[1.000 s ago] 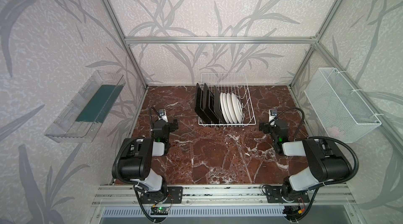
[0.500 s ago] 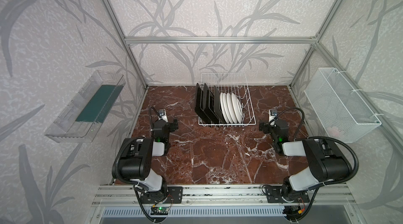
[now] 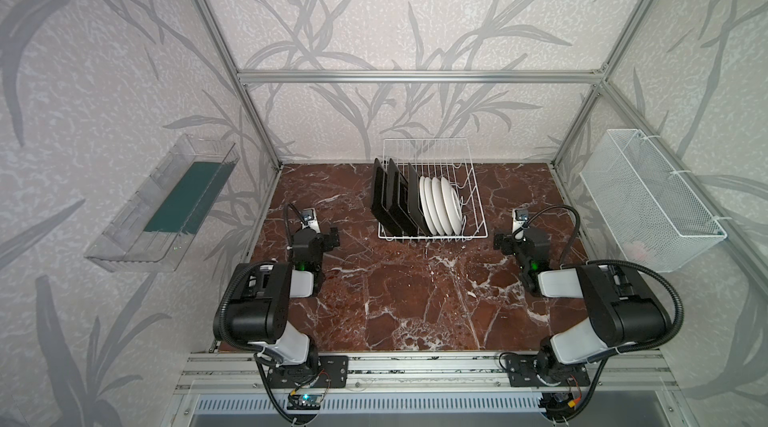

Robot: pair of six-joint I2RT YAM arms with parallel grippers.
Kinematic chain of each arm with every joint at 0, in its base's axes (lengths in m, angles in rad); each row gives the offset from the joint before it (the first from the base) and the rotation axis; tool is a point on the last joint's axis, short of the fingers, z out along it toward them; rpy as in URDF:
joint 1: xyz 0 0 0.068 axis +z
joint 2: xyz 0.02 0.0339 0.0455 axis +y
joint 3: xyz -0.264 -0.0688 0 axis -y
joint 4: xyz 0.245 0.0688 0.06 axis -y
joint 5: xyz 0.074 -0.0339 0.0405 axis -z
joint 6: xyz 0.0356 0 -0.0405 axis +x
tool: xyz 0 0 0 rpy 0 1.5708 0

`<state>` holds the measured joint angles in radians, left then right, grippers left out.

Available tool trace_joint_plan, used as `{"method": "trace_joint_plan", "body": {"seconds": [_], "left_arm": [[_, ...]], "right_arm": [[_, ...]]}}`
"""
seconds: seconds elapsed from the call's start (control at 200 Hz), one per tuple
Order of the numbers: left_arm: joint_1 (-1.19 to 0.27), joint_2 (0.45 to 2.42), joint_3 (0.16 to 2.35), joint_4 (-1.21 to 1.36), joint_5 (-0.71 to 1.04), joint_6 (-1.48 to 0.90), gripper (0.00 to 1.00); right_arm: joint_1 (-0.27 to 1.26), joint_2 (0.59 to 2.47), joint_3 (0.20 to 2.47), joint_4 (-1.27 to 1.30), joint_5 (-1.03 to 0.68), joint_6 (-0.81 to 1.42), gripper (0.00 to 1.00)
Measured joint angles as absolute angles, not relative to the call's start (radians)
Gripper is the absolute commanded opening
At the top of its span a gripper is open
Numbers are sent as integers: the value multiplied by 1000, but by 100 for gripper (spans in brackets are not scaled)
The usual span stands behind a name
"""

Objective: Unload the plates from the dish rack

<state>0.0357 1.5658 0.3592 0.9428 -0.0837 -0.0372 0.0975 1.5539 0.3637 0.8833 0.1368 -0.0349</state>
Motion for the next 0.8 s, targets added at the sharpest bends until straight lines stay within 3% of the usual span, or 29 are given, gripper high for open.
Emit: {"method": "trace_joint_plan", "body": {"seconds": [0.6,0.8], "left_arm": [[36,1566,359,945,-85,-37,99],[36,1526,336,953,-103,-45,99]], "right_arm": [[97,1552,364,884,142,-33,99],[97,1414,370,767,170,-20,99]]}}
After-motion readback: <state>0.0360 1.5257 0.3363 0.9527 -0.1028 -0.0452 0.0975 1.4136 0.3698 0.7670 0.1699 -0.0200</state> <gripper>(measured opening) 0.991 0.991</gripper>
